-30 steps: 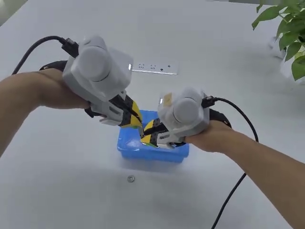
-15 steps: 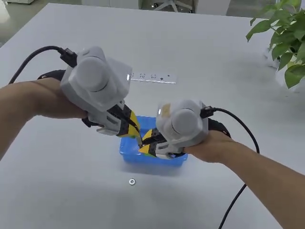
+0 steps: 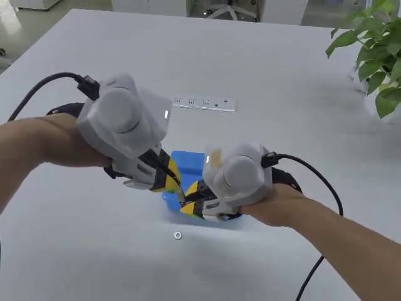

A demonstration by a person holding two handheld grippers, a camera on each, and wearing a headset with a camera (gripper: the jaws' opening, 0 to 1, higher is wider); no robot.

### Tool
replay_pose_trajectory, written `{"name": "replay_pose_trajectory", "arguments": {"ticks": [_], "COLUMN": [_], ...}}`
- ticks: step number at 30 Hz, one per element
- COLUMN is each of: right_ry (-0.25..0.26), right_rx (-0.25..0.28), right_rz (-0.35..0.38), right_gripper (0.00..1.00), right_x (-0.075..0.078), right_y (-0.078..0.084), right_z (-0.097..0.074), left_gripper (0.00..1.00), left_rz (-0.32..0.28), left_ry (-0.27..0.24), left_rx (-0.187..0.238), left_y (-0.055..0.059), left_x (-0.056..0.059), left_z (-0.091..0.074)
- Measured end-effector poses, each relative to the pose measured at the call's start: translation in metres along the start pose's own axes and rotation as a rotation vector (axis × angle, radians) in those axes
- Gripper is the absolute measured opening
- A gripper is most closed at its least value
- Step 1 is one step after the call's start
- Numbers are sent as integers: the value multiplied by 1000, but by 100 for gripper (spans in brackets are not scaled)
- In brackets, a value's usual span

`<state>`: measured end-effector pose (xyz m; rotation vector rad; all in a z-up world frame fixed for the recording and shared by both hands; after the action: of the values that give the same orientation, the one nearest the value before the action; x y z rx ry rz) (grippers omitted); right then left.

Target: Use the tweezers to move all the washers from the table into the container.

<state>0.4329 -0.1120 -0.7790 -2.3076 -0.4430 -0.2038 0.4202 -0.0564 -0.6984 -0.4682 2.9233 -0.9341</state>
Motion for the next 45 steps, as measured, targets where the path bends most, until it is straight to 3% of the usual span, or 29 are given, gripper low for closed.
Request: {"name": "replay_pose_trajectory", "arguments": {"ticks": [22,34,45], "right_ry": [-72,-92,-98], "right_rx": [4,9,9], "right_rz": [29,49,61], "right_gripper": [12,12,12], "right_x": [-27,-33,-32], "right_y": [10,16,21], "right_z": [26,35,38], "left_gripper": [6,6,6], "left_rz": [-42,-63,-65], "left_ry": [36,45,48], "left_rx": [-29,-32,-32], "left_y": [26,35,35], "left_x": [16,18,14], "left_z": [22,32,37]}}
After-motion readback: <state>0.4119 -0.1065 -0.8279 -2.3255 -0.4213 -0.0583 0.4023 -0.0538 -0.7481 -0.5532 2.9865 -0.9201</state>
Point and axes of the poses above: the centre of the closed fingertips' face, and the gripper's own axes: z roughly forward along the fingers, x roughly to its right, y roughly out of its underside, the point moved 6 cm from there along -z, roughly backward along the fingers, and after that the axes turned 15 degrees about -z, right-handed, at the moved point
